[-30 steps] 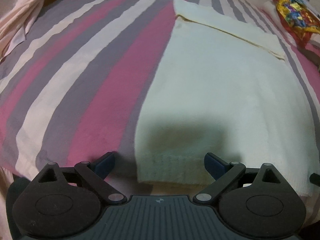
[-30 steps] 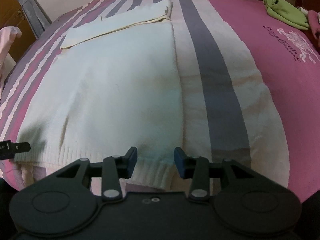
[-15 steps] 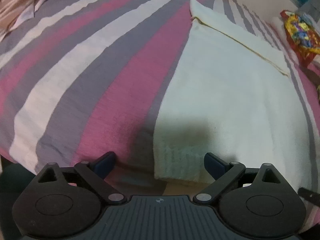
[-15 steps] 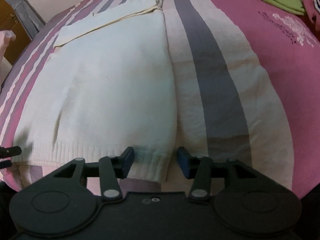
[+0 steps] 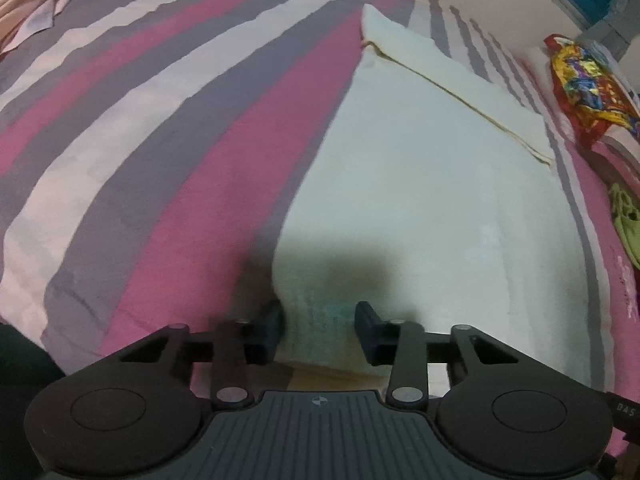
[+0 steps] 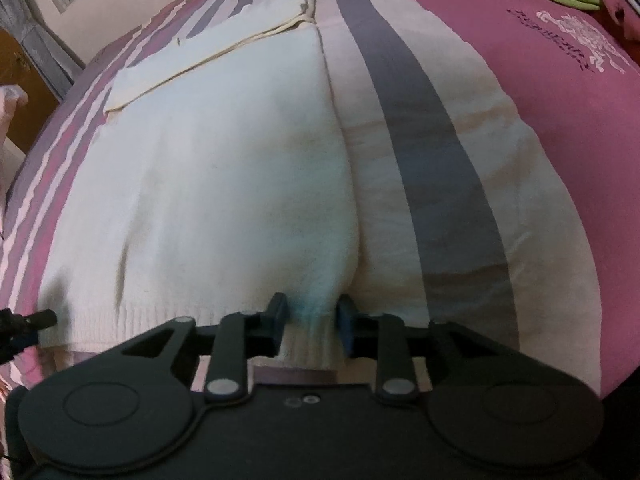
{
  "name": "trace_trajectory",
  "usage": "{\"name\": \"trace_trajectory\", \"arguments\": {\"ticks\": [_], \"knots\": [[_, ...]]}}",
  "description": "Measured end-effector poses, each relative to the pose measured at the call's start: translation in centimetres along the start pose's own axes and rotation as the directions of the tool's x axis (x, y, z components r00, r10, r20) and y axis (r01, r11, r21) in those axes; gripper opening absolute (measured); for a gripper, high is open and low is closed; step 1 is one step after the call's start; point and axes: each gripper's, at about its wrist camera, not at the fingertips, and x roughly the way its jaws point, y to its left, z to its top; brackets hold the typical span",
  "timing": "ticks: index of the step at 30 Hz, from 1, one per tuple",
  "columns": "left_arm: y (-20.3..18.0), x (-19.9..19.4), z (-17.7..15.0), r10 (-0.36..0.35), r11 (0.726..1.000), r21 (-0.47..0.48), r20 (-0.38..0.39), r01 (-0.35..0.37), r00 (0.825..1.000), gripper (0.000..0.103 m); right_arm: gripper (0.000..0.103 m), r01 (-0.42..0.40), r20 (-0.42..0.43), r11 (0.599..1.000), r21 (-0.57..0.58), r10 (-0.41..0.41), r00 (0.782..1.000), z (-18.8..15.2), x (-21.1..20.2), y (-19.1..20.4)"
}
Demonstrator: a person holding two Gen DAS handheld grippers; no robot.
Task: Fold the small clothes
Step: 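Grasp the ribbed hem with the left gripper while the right gripper grasps the hem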
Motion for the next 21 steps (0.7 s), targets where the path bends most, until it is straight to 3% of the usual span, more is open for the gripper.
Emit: {"name": "trace_trajectory", "arguments": {"ticks": [2,5,9,21], "knots": [[-0.2,0.2,0.0,-0.004,1.000,-0.002,-0.001,0.004,1.000,0.034,0.030,-0.001,-0.004,1.000,0.004,0.001,1.000,0.0,0.0,0.0],[-0.3,0.4,0.1,-0.026,1.000,-0.006,-0.014,0.026,1.000,0.013,0.031,-0.008,-0.014,1.000,-0.002,0.008,1.000,0.1,0.0,0.2],[-0.8,0.5,0.0,-0.015,1.000,0.007,-0.016,0.015,1.000,0.013,0.024,-0.010,-0.009,1.000,0.000,0.010,1.000,0.1,-0.2,0.2],[-1.5,1.2,0.1,-0.018,1.000,-0.006,-0.032,0.018,0.999,0.013,0.028,-0.020,-0.040,1.000,0.007,0.020,0.999,0.6,0.4,-0.1]]}}
